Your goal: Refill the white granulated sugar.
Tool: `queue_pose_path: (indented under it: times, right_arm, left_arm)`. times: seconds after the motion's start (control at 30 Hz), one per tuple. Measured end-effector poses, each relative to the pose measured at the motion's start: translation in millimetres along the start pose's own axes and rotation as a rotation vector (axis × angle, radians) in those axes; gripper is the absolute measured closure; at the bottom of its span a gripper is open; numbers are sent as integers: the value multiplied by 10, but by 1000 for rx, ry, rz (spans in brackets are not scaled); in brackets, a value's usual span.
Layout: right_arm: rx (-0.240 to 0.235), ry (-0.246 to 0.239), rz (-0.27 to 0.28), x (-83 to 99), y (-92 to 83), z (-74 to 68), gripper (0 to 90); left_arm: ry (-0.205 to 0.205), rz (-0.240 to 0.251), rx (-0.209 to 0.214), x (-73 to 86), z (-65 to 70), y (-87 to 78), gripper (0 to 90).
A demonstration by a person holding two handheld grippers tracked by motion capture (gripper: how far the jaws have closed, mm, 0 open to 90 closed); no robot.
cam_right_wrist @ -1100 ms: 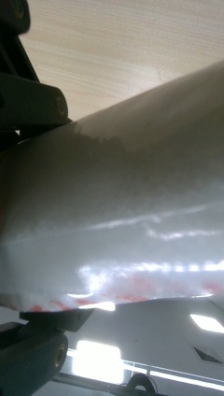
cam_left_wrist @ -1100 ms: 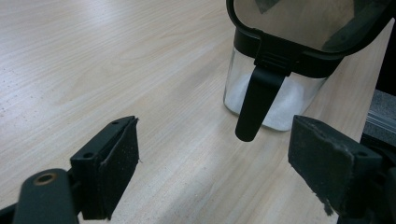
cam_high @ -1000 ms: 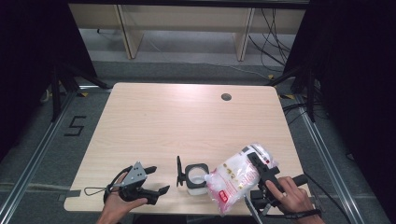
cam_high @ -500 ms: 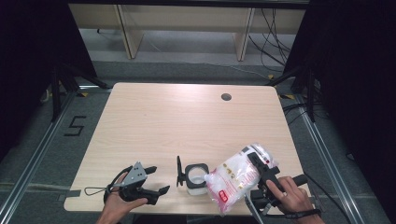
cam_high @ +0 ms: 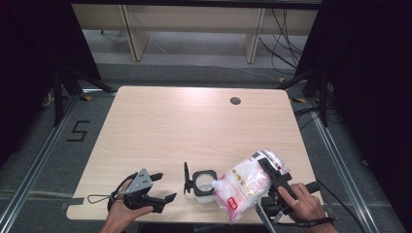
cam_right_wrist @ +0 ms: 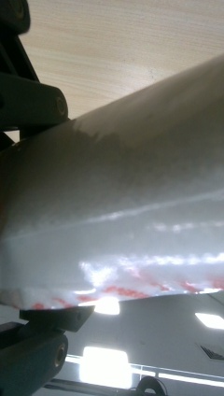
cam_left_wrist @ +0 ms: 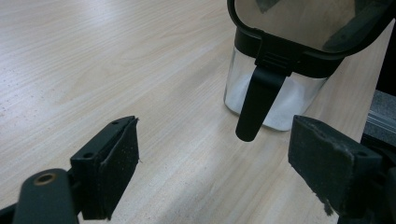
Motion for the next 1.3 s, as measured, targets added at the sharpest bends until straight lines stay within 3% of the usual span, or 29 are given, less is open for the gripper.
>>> queue_pose_path:
  times: [0.03,0.13,0.17,0.2,0.23,0.37,0.4,0.47,0.5,0.57,0.73,0.77,0.8,0.83,0.9,0.93,1.03,1.13,1.27,1.3]
  right_arm:
    - [7,-23,9,-7,4,23,402]
    - [2,-21,9,-6,9,8,402]
    - [-6,26,-6,10,3,-33,402]
    - [-12,31,-12,14,1,-42,402]
    - [-12,34,-11,14,1,-44,402]
    - [-7,5,2,-1,11,-18,402]
    - [-3,-23,11,-11,13,3,402]
    - [3,-20,12,-10,10,8,402]
    - [3,-19,12,-10,12,8,402]
    - [1,-21,10,-7,12,6,402]
    - [-8,11,-4,9,7,-27,402]
    - [-12,36,-20,20,-5,-48,402]
    - [-12,31,-14,16,-1,-42,402]
    - [-7,-10,-5,9,3,-6,402]
    - [-5,3,-2,6,3,-10,402]
    - [3,-23,5,-2,3,15,402]
    - [-7,17,-2,11,2,-12,402]
    - [-5,14,-2,15,-2,-9,402]
    - [4,-2,6,9,1,17,402]
    - [2,-4,4,9,-1,16,402]
  left_arm:
    - [-2,0,-2,0,3,-1,158]
    - [0,1,-2,1,3,1,158]
    - [4,-3,1,0,-1,1,158]
    - [16,-3,3,-3,-7,0,158]
    - [-5,2,-1,-1,6,3,158]
    - [8,4,4,-6,3,5,158]
    - [0,-4,-3,3,5,-3,158]
    - [-7,5,0,0,10,6,158]
    - [18,-3,2,0,-8,1,158]
    - [-1,-3,-3,2,3,-3,158]
    - [0,-1,-4,0,0,-2,158]
    - [1,-1,-3,2,2,-2,158]
    - [2,-4,-4,4,2,-5,158]
    - [7,-8,-3,6,-3,-7,158]
    - [13,-13,-3,7,-8,-13,158]
    - [18,-16,-4,9,-9,-15,158]
    - [27,-16,1,7,-17,-8,158]
    - [-5,-11,-2,12,10,-3,158]
    - [30,-16,1,6,-20,-10,158]
    - [23,-14,-1,8,-14,-10,158]
Point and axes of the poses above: each handheld gripper's, and its own axes: y roughly forward along the jaws, x roughly out of its underside, z roughly to its right, the point moved 7 cm from there along y, roughly forward along the jaws, and after that the axes turned 1 degree about x, right-handed, at the moved point
